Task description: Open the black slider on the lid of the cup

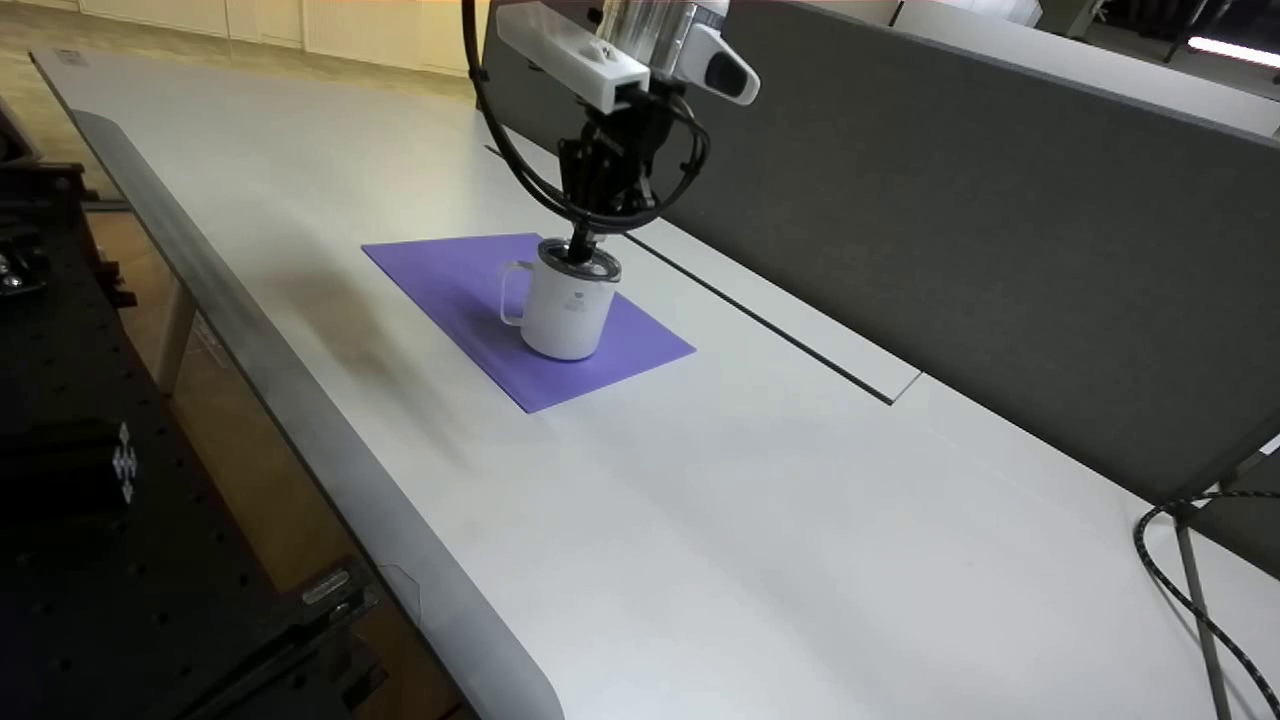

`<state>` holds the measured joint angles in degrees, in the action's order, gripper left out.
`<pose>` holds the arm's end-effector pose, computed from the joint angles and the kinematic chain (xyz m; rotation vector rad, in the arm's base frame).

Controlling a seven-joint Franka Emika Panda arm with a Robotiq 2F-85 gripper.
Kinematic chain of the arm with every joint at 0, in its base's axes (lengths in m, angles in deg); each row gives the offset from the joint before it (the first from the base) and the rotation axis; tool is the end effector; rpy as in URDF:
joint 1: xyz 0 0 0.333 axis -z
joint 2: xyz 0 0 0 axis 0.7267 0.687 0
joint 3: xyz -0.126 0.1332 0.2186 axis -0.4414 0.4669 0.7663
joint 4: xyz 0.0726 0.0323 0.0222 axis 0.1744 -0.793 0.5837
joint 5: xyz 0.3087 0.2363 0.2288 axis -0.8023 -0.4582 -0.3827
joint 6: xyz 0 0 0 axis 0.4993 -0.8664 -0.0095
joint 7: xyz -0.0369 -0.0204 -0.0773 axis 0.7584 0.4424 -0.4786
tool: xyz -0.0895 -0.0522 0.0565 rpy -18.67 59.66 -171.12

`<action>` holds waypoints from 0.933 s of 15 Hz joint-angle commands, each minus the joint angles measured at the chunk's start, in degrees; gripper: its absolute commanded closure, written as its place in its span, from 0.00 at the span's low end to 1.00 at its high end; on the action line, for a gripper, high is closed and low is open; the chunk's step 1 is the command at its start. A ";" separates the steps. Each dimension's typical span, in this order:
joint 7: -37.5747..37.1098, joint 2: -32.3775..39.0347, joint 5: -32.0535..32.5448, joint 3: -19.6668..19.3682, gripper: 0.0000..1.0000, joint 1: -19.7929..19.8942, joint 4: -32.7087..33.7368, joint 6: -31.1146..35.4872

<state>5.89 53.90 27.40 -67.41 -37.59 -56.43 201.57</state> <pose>0.5072 -0.1053 0.1198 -3.0404 0.1603 -0.0078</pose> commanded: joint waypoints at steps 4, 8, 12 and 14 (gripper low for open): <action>-0.08 -0.56 -1.89 1.15 1.00 0.28 0.93 -3.64; 2.31 -0.25 -5.40 2.77 1.00 0.62 0.44 -2.50; 3.67 0.04 -6.89 3.33 1.00 0.52 0.15 -2.13; 3.92 0.06 -6.69 3.14 1.00 0.62 0.22 -2.17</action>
<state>8.71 53.99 21.69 -64.63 -37.59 -56.02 199.03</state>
